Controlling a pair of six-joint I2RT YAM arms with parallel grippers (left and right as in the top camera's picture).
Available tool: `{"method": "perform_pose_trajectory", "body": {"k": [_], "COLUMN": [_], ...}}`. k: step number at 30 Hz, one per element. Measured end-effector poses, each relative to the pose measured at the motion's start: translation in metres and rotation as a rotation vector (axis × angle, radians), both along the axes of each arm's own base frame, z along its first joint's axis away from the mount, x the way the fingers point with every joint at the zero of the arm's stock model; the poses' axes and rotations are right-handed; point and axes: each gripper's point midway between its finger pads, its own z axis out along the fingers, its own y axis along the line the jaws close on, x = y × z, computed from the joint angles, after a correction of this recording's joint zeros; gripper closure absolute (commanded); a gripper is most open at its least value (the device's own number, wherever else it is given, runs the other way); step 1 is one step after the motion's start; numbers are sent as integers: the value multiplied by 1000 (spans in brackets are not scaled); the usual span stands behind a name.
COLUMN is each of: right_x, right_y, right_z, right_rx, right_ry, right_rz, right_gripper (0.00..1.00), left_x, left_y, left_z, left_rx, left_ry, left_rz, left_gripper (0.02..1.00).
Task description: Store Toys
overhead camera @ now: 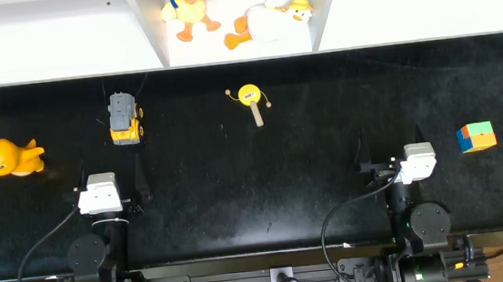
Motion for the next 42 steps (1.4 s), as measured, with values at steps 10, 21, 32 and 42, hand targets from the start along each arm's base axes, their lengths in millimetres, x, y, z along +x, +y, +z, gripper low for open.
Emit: {"method": "perform_pose_trajectory", "body": {"k": [10,21,32,42], "right_x": [0,0,0,0], "right_y": [0,0,0,0], "right_z": [0,0,0,0], "right_rx": [0,0,0,0], "right_ry": [0,1,0,1], "right_rz": [0,0,0,0], "right_gripper": [5,5,7,5], "left_x": [0,1,-27,-10], "left_y": [0,0,-3,50], "left_z": [0,-5,20,35], "left_rx": [0,-1,-124,-164], "left_ry": [0,32,535,709], "left_rz": [0,-1,-6,33], "left_gripper": [20,20,25,25]}}
